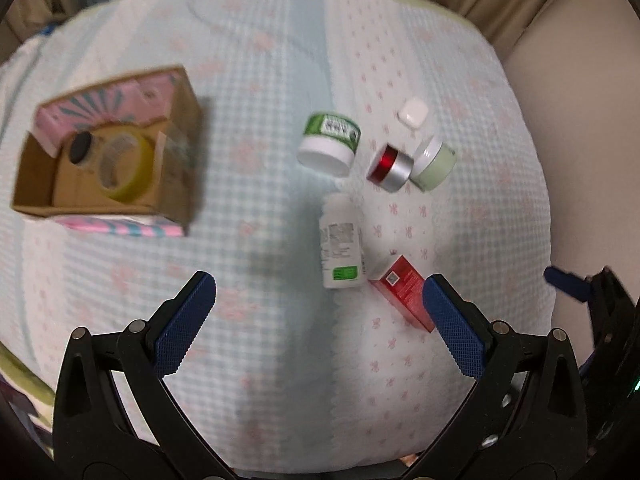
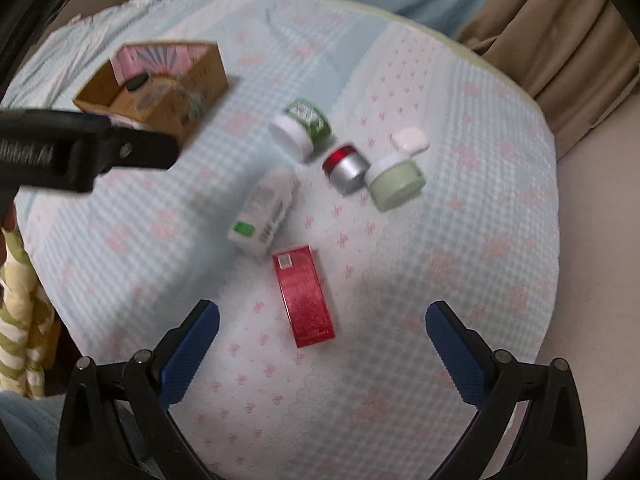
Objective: Organize rigid objects
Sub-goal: 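Grasp the white pill bottle with the left gripper while the right gripper grasps the red box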
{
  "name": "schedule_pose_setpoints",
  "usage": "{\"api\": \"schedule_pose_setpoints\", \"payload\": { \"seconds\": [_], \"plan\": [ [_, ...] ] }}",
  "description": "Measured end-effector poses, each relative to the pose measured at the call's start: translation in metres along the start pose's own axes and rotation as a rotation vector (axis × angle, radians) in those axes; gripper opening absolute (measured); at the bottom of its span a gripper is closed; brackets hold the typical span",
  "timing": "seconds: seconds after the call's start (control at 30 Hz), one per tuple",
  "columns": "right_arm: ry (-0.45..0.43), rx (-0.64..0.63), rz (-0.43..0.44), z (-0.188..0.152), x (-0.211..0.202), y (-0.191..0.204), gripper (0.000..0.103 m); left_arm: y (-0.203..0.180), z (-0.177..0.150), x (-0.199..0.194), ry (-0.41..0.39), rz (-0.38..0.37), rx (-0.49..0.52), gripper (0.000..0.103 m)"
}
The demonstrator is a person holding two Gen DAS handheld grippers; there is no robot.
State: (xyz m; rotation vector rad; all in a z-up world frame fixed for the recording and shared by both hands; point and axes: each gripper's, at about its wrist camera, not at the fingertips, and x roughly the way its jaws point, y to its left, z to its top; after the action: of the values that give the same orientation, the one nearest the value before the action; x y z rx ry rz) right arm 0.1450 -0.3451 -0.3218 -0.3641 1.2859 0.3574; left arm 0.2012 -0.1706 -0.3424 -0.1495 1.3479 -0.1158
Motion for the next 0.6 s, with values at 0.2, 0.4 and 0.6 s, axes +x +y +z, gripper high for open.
{"api": "schedule_pose_setpoints", "payload": {
  "seconds": [0.2,0.4,0.6],
  "plan": [
    [0.082,-0.024,0.013,-0.006,0.051,0.003,0.103,-0.002,0.012,0.062,0.106,-0.019,-0.033,0.1],
    [0.124,-0.072,0.001,-0.003,0.102,0.012,0.101,-0.007,0.027,0.124,0.209,-0.015,-0.028,0.091],
    [0.162,-0.09,0.03,-0.002,0.141,0.019,0.086,-0.014,0.036,0.171,0.277,-0.013,-0.003,0.09]
  ]
}}
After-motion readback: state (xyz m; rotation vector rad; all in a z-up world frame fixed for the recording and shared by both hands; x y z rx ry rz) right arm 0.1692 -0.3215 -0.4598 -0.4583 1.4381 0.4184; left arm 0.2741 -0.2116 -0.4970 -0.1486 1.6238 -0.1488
